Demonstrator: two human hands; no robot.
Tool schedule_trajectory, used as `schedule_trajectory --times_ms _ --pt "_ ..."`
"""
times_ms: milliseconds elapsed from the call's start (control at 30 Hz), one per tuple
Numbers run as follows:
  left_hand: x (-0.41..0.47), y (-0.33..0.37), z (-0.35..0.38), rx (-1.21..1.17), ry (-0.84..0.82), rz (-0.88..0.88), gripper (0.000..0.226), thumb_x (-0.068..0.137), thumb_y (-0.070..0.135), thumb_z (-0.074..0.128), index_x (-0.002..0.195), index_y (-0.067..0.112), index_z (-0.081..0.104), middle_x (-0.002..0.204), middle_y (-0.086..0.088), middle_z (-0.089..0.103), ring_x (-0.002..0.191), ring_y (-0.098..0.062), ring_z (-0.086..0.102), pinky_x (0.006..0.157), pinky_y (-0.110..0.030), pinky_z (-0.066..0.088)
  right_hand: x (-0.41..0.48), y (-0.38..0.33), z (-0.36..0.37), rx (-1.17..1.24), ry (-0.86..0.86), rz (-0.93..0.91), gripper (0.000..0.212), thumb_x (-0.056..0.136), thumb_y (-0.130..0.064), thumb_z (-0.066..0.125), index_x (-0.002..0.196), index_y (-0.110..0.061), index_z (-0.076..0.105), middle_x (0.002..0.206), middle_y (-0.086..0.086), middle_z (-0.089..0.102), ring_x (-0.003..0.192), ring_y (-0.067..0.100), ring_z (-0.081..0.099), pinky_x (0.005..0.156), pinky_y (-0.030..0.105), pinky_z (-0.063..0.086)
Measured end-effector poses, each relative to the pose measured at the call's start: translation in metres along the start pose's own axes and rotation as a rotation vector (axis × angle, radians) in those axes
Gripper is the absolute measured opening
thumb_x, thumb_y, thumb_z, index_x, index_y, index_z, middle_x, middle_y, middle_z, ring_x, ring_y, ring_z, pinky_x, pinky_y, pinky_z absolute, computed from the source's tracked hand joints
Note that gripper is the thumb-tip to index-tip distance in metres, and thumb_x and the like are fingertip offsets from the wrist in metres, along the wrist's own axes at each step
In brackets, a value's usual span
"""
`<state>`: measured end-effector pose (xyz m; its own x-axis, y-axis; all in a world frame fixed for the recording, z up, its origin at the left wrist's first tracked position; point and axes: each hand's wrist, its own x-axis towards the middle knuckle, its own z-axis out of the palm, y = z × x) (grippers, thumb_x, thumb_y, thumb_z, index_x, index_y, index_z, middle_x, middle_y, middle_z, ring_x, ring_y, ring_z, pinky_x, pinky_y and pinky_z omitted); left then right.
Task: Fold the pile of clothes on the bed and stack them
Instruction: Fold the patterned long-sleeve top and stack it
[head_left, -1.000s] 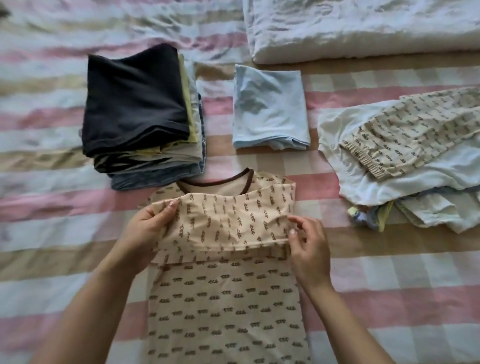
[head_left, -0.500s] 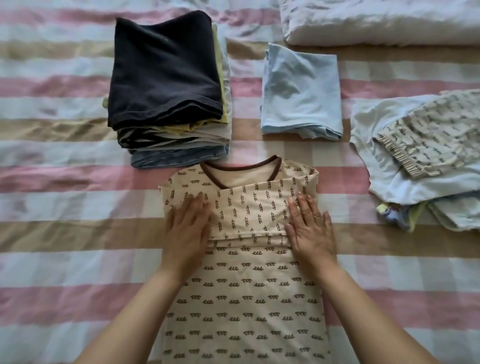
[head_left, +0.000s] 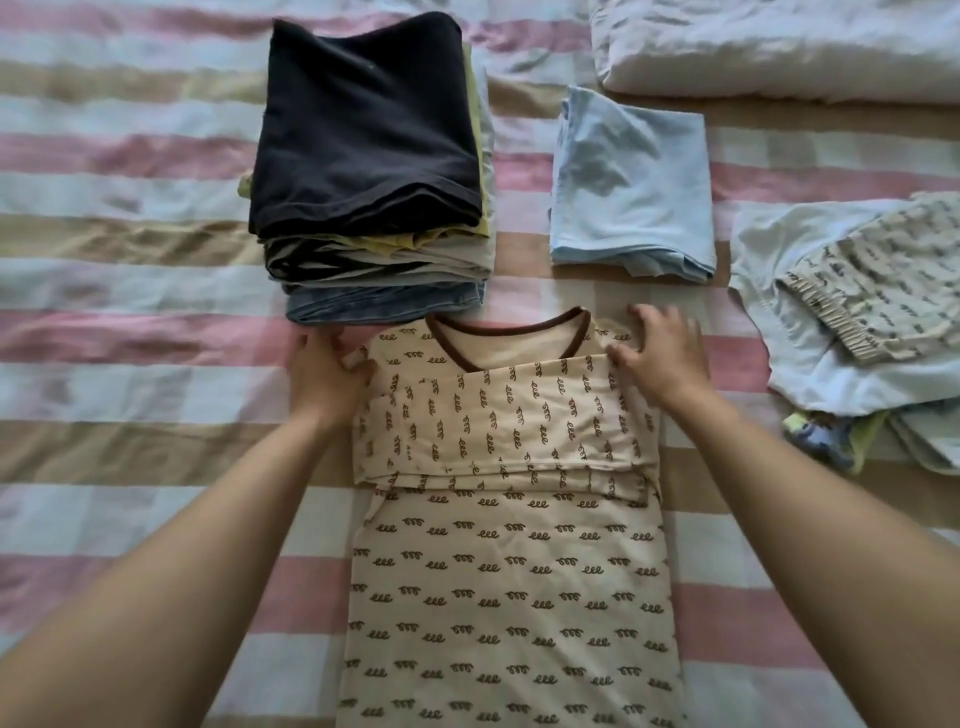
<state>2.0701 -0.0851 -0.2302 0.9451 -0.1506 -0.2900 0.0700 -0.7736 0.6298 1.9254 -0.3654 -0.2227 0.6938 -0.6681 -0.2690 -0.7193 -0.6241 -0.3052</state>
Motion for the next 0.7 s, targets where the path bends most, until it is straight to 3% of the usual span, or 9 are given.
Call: schedule_trajectory --times_ms 167,267,333,400,500,600,700 --pt "0.016 0.003 -0.025 -0.167 -0.415 0.014 0.041 0.072 -0.004 0.072 0.11 0.001 0.057 0.11 -0.008 0.062 0.102 -0.019 0.057 0.083 -0.03 0.046 0.014 0.004 -0.013 0.204 -0.217 0.029 0.055 0.071 -0.026 0.08 0.117 -0.011 0.054 0.112 0.007 0.059 0.104 0.026 0.056 0.084 0.033 0.046" --pt "0.022 0.004 -0.032 -0.113 -0.574 0.001 0.033 0.071 -0.004 0.073 0.101 0.002 0.063 0.102 -0.009 0.067 0.09 -0.019 0.063 0.077 -0.025 0.049 0.014 0.007 -0.018 0.238 -0.35 0.04 0.037 0.069 -0.02 0.081 0.096 -0.006 0.061 0.09 0.008 0.063 0.08 0.022 0.059 0.066 0.028 0.043" --pt "0.025 0.004 -0.033 -0.032 -0.552 0.022 0.022 0.072 0.001 0.074 0.091 0.005 0.066 0.094 -0.009 0.068 0.079 -0.015 0.064 0.071 -0.023 0.05 0.013 0.007 -0.02 0.214 -0.393 0.021 0.024 0.071 -0.013 0.079 0.088 -0.005 0.064 0.084 0.01 0.065 0.07 0.018 0.057 0.06 0.025 0.041" --pt "0.029 0.004 -0.031 -0.012 -0.453 0.03 0.015 0.073 0.007 0.076 0.085 0.008 0.067 0.088 -0.007 0.069 0.079 -0.018 0.065 0.076 -0.031 0.053 0.015 0.006 -0.024 0.241 -0.357 0.023 0.019 0.072 -0.01 0.077 0.085 -0.012 0.063 0.085 0.009 0.066 0.07 0.017 0.058 0.063 0.026 0.043" --pt "0.033 0.011 -0.029 -0.052 -0.278 0.077 0.013 0.074 0.011 0.075 0.072 0.016 0.064 0.075 0.001 0.067 0.068 -0.012 0.065 0.064 -0.025 0.054 0.022 0.004 -0.034 0.244 -0.157 0.027 0.017 0.074 -0.017 0.077 0.081 -0.025 0.064 0.082 0.002 0.066 0.073 0.018 0.06 0.067 0.03 0.049" --pt "0.034 0.021 -0.03 -0.266 -0.281 0.08 0.013 0.079 0.003 0.069 0.075 0.015 0.063 0.075 0.003 0.066 0.059 -0.004 0.066 0.047 -0.017 0.051 0.025 -0.001 -0.043 0.167 -0.029 -0.015 0.01 0.078 -0.019 0.072 0.085 -0.024 0.068 0.078 0.0 0.063 0.068 0.015 0.055 0.056 0.025 0.04" --pt "0.024 0.02 -0.033 -0.257 -0.295 0.164 0.006 0.083 0.002 0.063 0.084 0.008 0.066 0.076 0.005 0.068 0.063 -0.001 0.065 0.058 -0.019 0.053 0.011 -0.002 -0.045 0.186 0.002 -0.094 0.004 0.079 -0.014 0.07 0.081 -0.017 0.068 0.074 0.002 0.064 0.068 0.017 0.054 0.057 0.028 0.039"
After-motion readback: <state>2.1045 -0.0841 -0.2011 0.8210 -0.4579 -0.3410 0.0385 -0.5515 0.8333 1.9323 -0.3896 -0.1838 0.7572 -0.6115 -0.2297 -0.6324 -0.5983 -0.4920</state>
